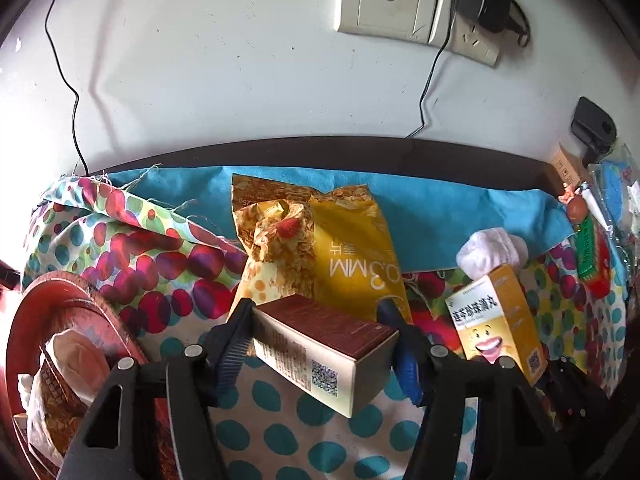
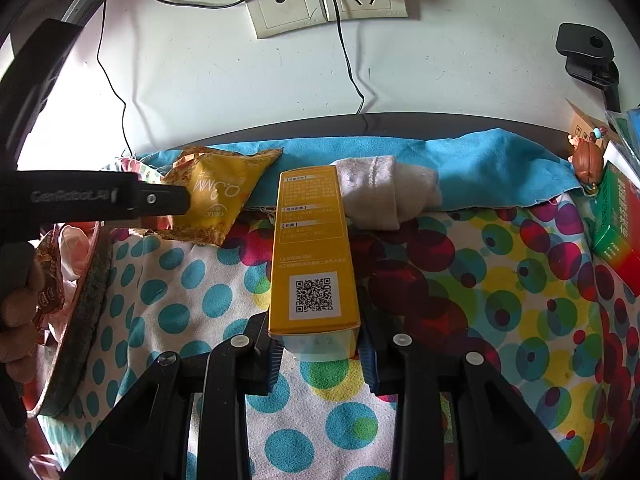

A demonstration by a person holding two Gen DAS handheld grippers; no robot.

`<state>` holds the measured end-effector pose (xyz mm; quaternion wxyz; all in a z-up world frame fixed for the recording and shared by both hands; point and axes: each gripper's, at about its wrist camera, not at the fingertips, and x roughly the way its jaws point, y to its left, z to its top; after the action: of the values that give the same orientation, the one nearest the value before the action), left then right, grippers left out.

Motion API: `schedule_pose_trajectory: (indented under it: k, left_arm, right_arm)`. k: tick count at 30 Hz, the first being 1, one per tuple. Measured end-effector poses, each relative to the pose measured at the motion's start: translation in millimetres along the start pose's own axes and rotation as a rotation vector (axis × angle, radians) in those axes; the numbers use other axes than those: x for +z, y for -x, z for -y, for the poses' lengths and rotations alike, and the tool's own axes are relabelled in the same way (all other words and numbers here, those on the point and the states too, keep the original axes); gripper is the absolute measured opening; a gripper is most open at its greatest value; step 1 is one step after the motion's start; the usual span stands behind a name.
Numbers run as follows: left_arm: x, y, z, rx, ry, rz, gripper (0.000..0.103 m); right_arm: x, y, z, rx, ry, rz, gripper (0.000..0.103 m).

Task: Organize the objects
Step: 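Carry the white box over the red tray with the left gripper while the right holds the yellow box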

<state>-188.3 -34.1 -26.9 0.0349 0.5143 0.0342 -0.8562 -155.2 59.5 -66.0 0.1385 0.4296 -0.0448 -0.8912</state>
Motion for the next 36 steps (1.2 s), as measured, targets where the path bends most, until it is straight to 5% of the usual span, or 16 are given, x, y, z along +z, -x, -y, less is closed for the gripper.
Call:
schedule_pose_trajectory:
  k: [23,36]
  left_arm:
    - [-23.2,19.2,3.8,-0.005,-0.024,0.034,0.064]
    - [-63.2,41.8,8.7,0.011,-0.049,0.082,0.064]
  right_arm:
    - [1.0,7.6,16.4,-0.008,0.026,-0.005,0.030]
    - [0.7,11.5,19.8,-0.015,0.041,-0.007,0.030]
